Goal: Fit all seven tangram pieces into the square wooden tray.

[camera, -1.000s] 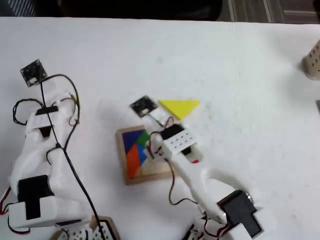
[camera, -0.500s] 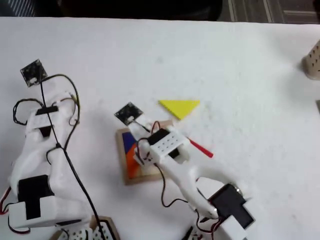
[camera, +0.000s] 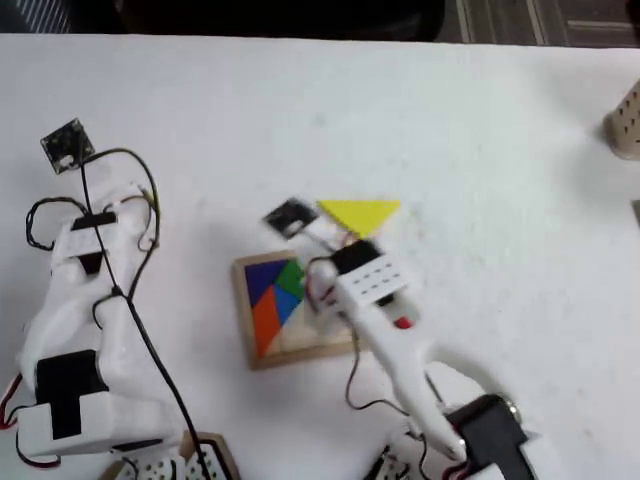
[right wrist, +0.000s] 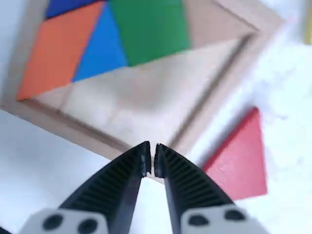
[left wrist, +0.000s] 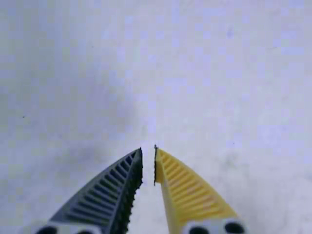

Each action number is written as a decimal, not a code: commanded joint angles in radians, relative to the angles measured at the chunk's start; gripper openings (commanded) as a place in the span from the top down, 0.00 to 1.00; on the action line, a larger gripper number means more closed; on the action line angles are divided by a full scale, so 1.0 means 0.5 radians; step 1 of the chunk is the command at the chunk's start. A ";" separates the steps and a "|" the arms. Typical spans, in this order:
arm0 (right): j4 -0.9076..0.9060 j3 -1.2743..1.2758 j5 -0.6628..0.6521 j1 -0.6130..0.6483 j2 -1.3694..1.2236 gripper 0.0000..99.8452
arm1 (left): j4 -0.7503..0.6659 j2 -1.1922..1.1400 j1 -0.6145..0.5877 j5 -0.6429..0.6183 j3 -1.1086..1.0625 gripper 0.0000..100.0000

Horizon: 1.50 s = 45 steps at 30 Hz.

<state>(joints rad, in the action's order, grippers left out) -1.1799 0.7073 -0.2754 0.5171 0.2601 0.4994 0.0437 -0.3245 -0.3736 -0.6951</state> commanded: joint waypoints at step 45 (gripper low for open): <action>0.333 0.368 0.120 -0.459 -0.023 0.68 | -0.064 0.097 0.011 -0.018 0.006 0.92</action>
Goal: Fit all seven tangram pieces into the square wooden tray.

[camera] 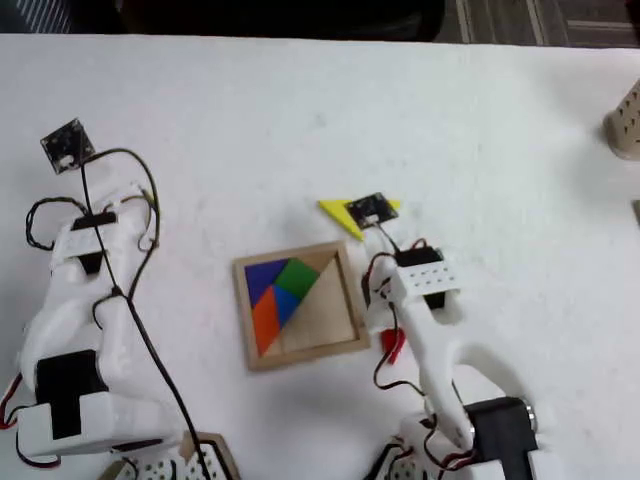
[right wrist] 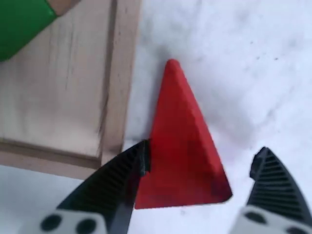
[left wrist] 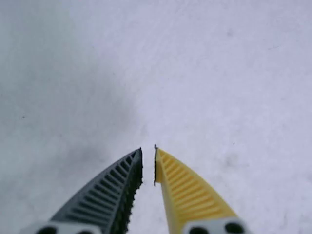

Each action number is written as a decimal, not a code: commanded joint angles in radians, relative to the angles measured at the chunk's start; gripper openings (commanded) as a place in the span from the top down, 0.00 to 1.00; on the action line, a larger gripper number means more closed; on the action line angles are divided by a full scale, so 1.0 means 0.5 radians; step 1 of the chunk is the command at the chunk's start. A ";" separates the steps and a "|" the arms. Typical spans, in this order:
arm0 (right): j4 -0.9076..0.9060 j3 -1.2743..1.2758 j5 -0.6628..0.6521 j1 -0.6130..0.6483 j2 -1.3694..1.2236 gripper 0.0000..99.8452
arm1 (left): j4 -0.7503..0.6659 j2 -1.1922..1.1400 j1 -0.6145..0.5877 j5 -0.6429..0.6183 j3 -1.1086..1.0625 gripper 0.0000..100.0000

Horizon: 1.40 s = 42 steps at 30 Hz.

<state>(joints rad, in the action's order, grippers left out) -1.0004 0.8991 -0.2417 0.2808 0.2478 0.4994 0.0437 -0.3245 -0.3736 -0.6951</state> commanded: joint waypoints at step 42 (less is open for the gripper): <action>-0.137 -0.236 0.061 -0.106 -0.339 0.76 | -0.068 0.097 0.023 -0.015 0.009 0.92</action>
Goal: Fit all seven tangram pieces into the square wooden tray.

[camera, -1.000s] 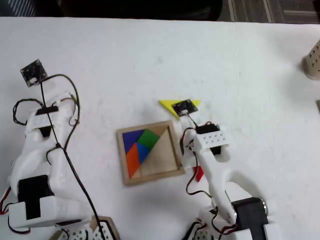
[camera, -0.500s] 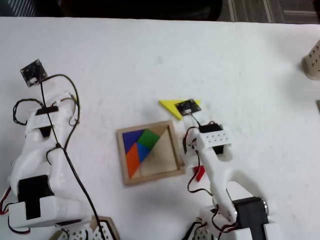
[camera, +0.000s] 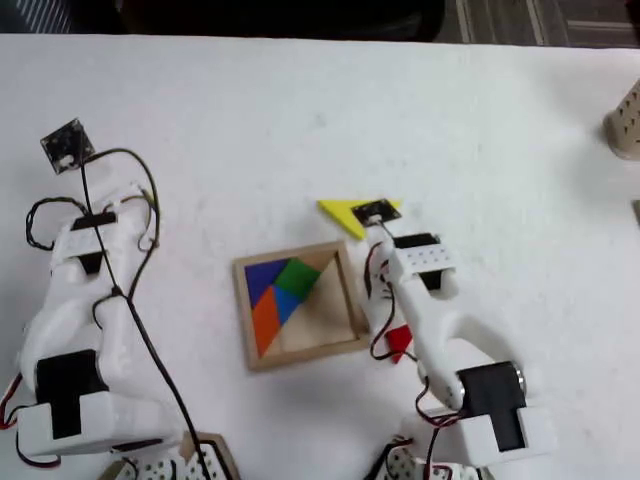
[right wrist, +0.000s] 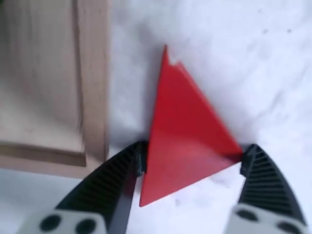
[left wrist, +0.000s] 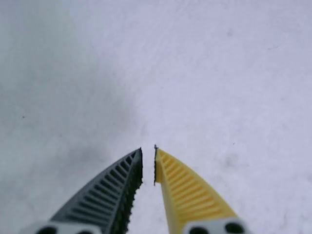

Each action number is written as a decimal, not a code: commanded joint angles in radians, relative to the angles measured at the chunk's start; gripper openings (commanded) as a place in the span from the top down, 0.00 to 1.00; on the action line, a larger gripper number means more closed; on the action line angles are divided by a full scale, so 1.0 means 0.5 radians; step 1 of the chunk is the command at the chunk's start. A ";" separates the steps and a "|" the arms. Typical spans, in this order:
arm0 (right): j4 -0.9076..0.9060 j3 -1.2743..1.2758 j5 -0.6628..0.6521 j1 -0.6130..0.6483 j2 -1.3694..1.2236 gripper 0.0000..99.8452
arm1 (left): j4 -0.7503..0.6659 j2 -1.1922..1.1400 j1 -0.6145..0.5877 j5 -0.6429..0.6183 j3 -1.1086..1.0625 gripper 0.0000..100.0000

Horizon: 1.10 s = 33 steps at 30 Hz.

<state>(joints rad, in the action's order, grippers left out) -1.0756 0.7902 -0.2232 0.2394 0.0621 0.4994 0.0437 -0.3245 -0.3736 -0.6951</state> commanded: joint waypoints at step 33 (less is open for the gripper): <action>-0.087 -0.328 -0.344 -0.311 0.106 0.81 | -0.068 0.097 0.020 -0.015 0.009 0.92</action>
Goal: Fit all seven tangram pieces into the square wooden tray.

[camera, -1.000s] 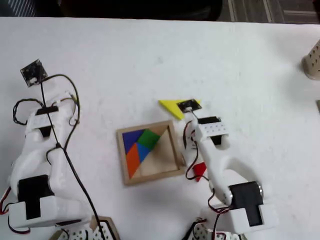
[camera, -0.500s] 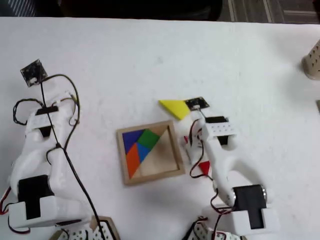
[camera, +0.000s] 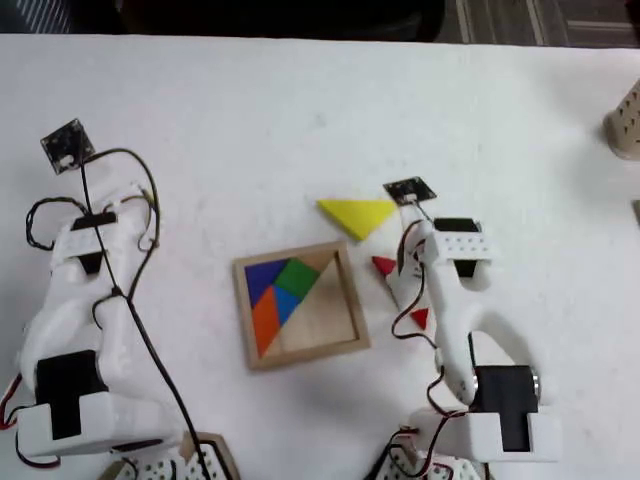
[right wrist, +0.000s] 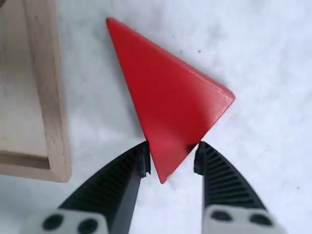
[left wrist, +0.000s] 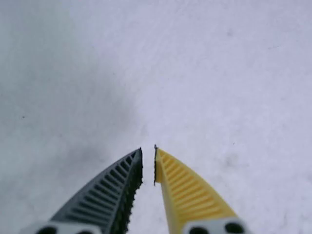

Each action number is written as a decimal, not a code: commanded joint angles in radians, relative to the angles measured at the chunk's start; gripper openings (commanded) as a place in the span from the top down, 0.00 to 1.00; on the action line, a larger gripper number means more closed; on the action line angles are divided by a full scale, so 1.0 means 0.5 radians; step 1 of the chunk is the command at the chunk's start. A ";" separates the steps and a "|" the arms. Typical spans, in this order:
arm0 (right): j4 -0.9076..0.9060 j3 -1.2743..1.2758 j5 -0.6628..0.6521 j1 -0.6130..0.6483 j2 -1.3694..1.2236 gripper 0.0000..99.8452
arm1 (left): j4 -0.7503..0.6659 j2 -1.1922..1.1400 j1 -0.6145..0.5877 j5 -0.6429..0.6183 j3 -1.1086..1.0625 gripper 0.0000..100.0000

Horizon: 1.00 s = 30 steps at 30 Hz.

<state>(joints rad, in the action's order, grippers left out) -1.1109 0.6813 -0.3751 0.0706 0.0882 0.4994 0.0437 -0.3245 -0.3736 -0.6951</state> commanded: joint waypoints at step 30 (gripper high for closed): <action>-0.008 0.239 -0.080 0.020 0.232 0.98 | -0.068 0.097 0.020 -0.015 0.009 0.92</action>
<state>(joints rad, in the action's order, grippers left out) -1.1293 0.8746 -0.3874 0.1872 0.2232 0.4994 0.0437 -0.3245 -0.3736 -0.6951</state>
